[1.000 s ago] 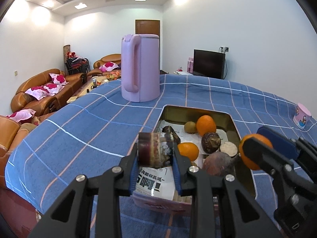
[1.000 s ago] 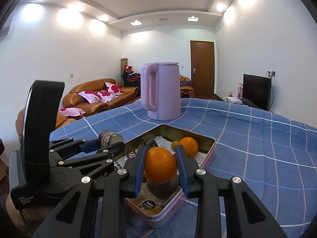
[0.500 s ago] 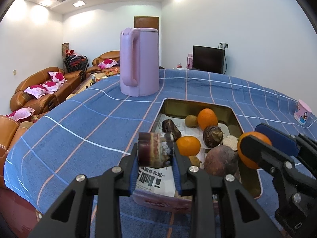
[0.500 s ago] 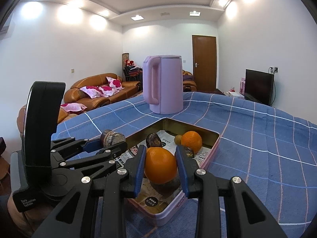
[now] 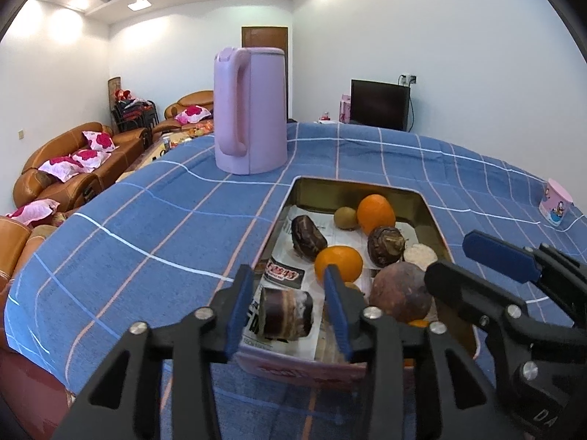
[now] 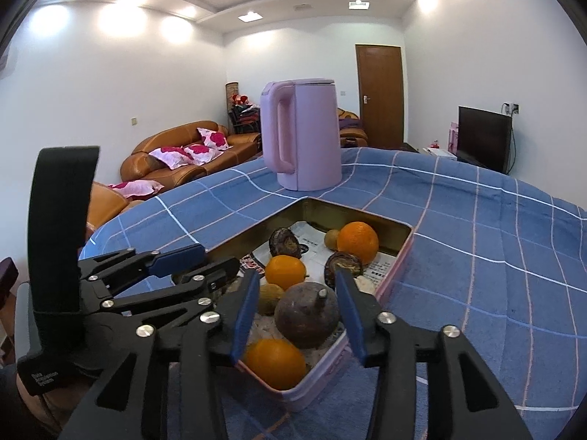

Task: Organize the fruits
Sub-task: 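Open left tool releasing can while right tool releases orange into tin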

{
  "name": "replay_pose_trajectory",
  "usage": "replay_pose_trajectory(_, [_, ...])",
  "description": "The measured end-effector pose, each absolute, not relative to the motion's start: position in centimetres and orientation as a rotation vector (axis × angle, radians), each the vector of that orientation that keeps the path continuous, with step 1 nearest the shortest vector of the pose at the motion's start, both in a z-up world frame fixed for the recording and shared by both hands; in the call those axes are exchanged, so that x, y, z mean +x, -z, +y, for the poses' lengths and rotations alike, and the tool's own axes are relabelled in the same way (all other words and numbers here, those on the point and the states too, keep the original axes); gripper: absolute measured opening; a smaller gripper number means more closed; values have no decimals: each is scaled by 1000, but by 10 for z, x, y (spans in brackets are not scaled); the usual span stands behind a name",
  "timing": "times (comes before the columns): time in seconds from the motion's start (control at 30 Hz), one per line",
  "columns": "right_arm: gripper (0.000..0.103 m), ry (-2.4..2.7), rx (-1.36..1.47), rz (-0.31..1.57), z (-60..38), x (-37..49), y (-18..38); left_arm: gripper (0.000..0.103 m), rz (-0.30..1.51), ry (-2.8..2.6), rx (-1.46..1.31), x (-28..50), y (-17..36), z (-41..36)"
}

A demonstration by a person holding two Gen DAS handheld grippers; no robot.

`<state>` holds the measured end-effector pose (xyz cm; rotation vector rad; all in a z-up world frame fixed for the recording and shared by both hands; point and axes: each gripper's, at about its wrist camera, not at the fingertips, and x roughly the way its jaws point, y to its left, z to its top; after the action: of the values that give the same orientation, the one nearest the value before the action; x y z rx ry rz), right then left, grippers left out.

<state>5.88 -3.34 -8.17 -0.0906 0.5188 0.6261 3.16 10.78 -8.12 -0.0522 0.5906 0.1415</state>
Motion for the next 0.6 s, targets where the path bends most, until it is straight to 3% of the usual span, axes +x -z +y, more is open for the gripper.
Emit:
replay_pose_trajectory(0.03, [49, -623, -93, 514, -34, 57, 81, 68, 581, -153, -51, 30, 79, 108])
replay_pose_trajectory(0.1, [50, -609, -90, 500, -39, 55, 78, 79, 558, -165, -55, 26, 75, 108])
replay_pose_trajectory(0.2, [57, -589, -88, 484, -45, 51, 73, 79, 540, -159, -54, 21, 68, 108])
replay_pose_trajectory(0.6, [60, -491, -86, 413, -72, 37, 49, 82, 492, -155, -60, 10, 52, 105])
